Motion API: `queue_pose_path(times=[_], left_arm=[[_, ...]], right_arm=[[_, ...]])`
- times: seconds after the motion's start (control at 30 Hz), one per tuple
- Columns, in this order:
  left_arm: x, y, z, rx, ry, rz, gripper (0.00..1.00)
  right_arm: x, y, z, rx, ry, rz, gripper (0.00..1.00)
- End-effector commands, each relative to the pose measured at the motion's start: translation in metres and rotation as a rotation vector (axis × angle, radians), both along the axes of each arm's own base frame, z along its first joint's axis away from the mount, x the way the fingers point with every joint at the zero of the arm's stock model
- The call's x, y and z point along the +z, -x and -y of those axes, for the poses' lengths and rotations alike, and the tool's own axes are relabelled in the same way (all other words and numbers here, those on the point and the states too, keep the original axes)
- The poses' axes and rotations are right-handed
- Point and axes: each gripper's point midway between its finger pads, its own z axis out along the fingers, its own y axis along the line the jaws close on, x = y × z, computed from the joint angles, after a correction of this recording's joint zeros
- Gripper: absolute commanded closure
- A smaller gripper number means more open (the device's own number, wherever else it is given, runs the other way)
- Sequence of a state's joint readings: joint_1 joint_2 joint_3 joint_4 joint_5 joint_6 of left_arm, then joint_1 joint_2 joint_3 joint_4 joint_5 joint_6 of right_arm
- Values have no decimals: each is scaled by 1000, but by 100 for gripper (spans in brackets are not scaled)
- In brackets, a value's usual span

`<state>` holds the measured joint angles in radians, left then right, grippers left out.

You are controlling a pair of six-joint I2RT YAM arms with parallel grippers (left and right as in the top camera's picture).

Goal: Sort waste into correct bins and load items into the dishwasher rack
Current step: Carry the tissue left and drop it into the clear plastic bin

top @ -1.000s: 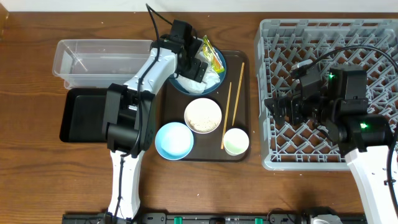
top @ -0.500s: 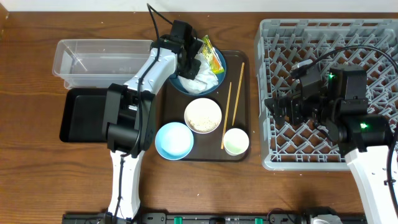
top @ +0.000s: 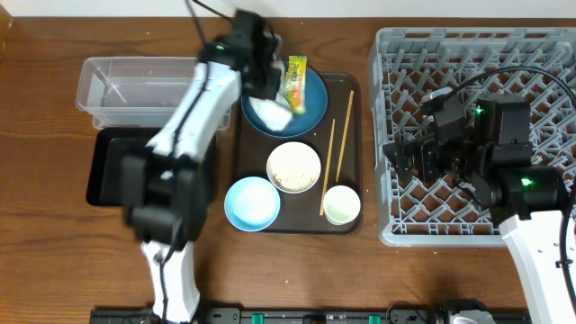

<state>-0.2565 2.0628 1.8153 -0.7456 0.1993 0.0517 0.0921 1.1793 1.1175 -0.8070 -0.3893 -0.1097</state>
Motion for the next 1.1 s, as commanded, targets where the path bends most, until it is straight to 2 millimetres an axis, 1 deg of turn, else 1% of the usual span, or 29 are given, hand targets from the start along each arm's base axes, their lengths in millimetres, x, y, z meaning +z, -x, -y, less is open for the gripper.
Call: queue_pose_path(times=[0.0,0.1,0.2,0.27,0.37,0.43,0.53,0.67,0.73,0.77,0.83,0.87,0.9,0.93,1.0,1.07], left_arm=[[69,3,-16,50,31,113,94],[83,7,-31,78,33,128,94],[84,4,-55,133,10,128,94],[78,1,-83,236,-25,111,94],[71,-1,-133,459,-67,90,94],[65,-1,-159,564,-68,84,94],[55,1,-187,676,-44,63,94],[34,-1,-214,741,-48,31,92],[21,-6,-224,759,-51,22,85],[16,-9,-227,765,-51,19,78],[6,-12,-232,773,-53,11,57],[2,-12,-232,773,-55,4,45],[2,-12,-232,773,-55,3,38],[2,-12,-232,773,-55,4,34],[10,-13,-229,763,-45,19,30],[25,-15,-215,680,-4,42,28]], right_arm=[[8,-4,-1,-5,-11,14,1],[8,-4,-1,-5,-11,17,1],[8,-4,-1,-5,-11,18,1],[8,-4,-1,-5,-12,17,1],[8,-4,-1,-5,-11,18,1],[9,-5,-1,-5,-12,21,1],[10,-6,-1,-5,-13,28,1],[10,-6,-1,-5,-13,29,1],[10,-6,-1,-5,-13,29,1],[10,-6,-1,-5,-13,28,1],[10,-6,-1,-5,-13,28,1],[10,-6,-1,-5,-13,28,1],[10,-6,-1,-5,-13,27,1],[10,-6,-1,-5,-13,28,1],[10,-6,-1,-5,-13,29,1],[10,-6,-1,-5,-13,29,1]])
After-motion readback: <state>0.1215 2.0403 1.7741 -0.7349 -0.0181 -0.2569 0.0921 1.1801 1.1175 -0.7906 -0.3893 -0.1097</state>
